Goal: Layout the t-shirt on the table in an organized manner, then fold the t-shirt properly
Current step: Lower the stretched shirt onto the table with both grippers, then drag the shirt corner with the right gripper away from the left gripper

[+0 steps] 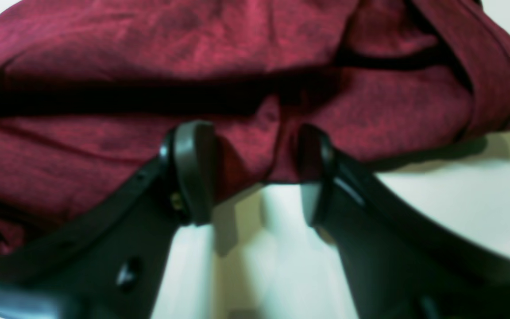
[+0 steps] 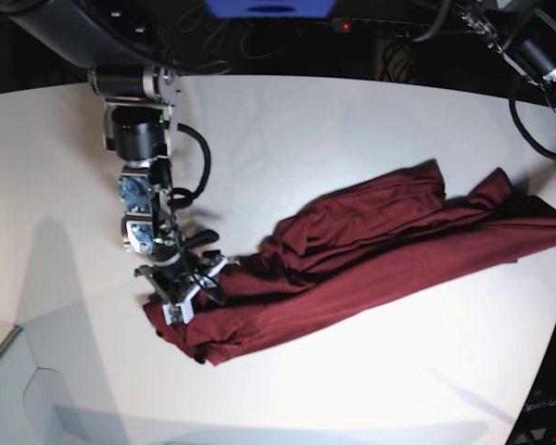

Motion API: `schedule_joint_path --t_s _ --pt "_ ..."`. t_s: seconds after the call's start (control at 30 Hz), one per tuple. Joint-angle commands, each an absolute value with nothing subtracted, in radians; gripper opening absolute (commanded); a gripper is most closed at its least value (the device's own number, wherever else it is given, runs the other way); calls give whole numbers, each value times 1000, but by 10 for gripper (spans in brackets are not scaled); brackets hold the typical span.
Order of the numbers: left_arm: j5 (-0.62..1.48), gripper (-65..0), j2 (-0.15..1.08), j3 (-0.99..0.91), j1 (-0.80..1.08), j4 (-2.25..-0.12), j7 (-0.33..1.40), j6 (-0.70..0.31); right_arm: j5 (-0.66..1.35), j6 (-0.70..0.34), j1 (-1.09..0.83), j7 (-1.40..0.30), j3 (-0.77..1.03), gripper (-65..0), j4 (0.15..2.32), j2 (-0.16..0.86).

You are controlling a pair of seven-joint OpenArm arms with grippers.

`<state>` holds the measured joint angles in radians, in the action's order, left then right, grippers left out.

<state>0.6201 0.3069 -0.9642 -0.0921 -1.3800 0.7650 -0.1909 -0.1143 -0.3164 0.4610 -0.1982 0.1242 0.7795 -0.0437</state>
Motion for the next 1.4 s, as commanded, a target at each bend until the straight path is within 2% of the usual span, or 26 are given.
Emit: schedule_joint_path --t_s 0.0,0.17,0.23,0.5,0.6,0.77,0.93,1.03,1.37 --pt "638 -648 329 -967 -105 -1403 742 -197 -105 -318 487 -189 124 -419 791 -42" --pt "638 -648 329 -969 -105 -1406 742 -197 -105 -318 486 -193 127 -582 851 -44" --pt "638 -648 329 -969 -105 -1408 742 -197 -105 -318 481 -202 128 -614 915 -44" --pt "639 -648 328 -970 -105 -1409 742 -197 -105 -318 355 -337 127 -620 1305 -45" --pt "639 -648 328 -969 -105 -1409 742 -197 -105 -318 312 -377 125 -623 1389 -45" --pt "641 -648 328 -966 -105 -1409 742 -197 -105 -318 303 -378 122 -599 1303 -50" --pt "641 -648 328 -966 -105 -1409 745 -197 -105 -318 397 -371 124 -444 1063 -48" --pt "641 -648 328 -966 -105 -1409 746 -197 -105 -318 446 -369 124 -389 984 -45" --pt "641 -648 328 -967 -102 -1409 745 -197 -105 -318 507 -286 124 -389 886 -44"
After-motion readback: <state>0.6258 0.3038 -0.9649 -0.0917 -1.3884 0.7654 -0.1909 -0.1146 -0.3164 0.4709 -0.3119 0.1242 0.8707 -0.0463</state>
